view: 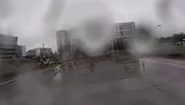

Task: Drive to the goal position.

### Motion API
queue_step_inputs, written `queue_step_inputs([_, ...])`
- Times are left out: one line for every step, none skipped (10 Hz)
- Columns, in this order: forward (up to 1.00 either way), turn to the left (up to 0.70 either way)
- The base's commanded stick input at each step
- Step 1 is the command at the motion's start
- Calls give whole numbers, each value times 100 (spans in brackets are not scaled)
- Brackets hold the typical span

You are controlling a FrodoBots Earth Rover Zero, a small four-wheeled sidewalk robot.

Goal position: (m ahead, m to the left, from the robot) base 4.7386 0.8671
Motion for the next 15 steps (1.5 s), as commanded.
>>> queue_step_inputs([7, 0])
queue_step_inputs([7, 0])
queue_step_inputs([7, 0])
queue_step_inputs([7, 0])
queue_step_inputs([7, 0])
queue_step_inputs([7, 0])
queue_step_inputs([7, 0])
queue_step_inputs([7, 0])
queue_step_inputs([7, 0])
queue_step_inputs([7, 0])
queue_step_inputs([7, 0])
queue_step_inputs([7, 0])
queue_step_inputs([7, 0])
queue_step_inputs([7, 0])
queue_step_inputs([7, 0])
